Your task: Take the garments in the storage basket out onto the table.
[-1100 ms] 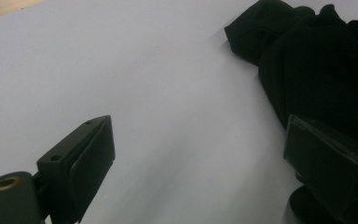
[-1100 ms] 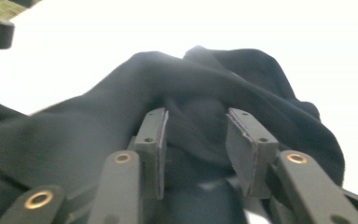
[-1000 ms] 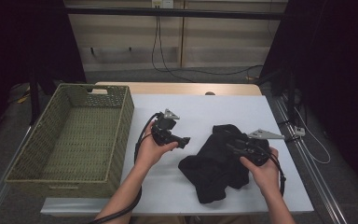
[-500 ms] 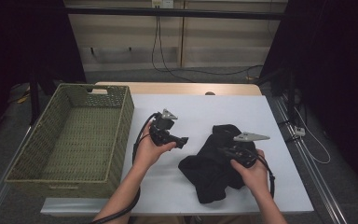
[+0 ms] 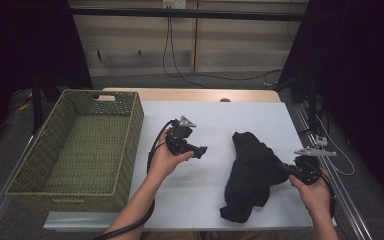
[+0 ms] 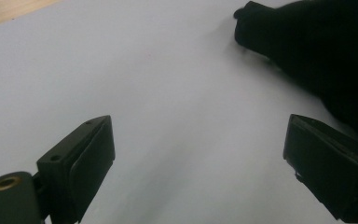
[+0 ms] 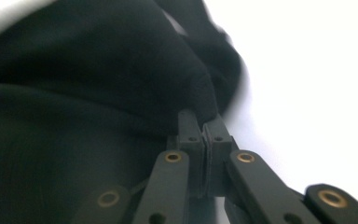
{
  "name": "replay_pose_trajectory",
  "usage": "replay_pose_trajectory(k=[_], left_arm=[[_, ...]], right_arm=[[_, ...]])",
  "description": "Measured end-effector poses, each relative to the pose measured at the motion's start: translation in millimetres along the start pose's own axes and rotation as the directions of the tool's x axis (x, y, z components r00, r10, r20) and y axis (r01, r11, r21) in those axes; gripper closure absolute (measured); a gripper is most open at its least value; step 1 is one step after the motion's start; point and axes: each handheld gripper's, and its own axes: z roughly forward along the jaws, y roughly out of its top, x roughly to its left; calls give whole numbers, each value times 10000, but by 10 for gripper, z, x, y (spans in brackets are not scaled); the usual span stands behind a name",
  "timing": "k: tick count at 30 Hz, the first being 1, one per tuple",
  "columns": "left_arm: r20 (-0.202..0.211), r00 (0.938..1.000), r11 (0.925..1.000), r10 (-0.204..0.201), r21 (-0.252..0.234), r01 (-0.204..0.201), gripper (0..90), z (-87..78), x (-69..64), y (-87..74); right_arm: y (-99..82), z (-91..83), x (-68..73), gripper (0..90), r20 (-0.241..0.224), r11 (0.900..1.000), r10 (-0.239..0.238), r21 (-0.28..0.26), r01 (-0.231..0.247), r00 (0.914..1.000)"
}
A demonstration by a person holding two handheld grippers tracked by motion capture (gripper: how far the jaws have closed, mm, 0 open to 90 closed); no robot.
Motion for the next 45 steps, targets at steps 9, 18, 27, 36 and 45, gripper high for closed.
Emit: replay_pose_trajectory(k=[9,18,27,36,45], left_arm=[[52,10000,10000,61,48,-61,88,62,-30,16],[-3,10000,10000,58,-15,-58,88,25,-16,14],[-68,10000,10000,-34,-63,34,88,-1,-2,-13],[-161,9998,10000,-68,-47,67,88,-36,15,-29],[-324,9990,9987,-318,-410,305,88,-172,137,-25]], right_arm=[[-39,-17,-76,588,1634,9994,319,-157,-297,9860],[238,-91,333,201,165,9879,-178,-1540,202,9997],[107,504,674,161,-258,9958,-865,279,873,9959],[165,569,724,734,-1519,9984,-464,-392,409,9873],[608,779,1203,751,-2701,9776,-1864,-1467,1510,9446]])
